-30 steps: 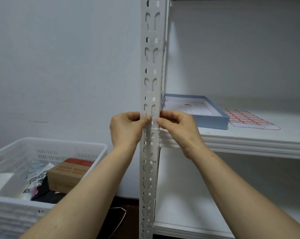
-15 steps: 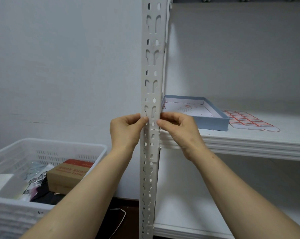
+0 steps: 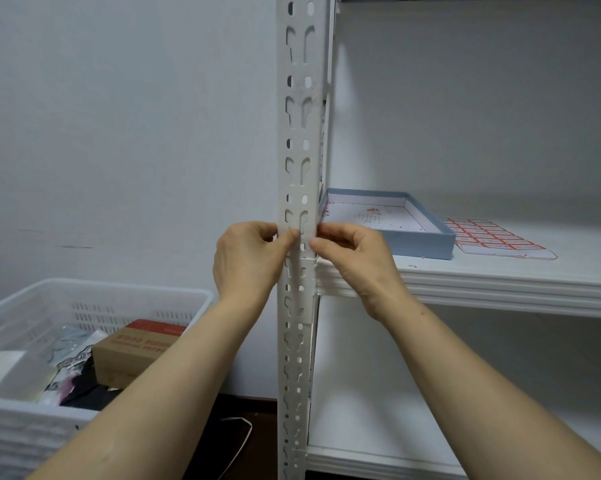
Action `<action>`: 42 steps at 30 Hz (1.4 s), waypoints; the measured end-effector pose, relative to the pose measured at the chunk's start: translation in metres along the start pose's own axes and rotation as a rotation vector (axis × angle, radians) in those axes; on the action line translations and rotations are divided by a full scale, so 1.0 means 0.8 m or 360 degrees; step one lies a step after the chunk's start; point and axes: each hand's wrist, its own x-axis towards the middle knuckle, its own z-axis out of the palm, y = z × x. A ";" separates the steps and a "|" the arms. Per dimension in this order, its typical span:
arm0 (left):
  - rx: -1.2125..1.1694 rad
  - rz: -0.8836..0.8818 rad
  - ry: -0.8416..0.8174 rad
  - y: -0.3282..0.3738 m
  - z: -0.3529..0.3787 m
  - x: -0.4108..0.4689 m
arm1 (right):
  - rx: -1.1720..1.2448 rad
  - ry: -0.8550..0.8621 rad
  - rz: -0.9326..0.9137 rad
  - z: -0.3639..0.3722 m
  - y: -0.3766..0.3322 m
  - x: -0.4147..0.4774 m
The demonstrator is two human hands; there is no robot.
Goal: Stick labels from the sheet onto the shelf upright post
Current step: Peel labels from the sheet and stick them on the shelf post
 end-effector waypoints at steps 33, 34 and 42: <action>-0.0433 -0.0248 0.0023 0.000 0.013 -0.008 | -0.0002 0.0004 0.0031 -0.001 0.003 0.000; -0.0464 -0.0273 0.0021 0.001 0.014 -0.009 | -0.0007 0.0007 0.0034 0.000 0.003 0.000; -0.0750 -0.0407 -0.0041 -0.008 0.017 -0.011 | 0.0002 -0.0008 0.0042 -0.001 0.001 -0.003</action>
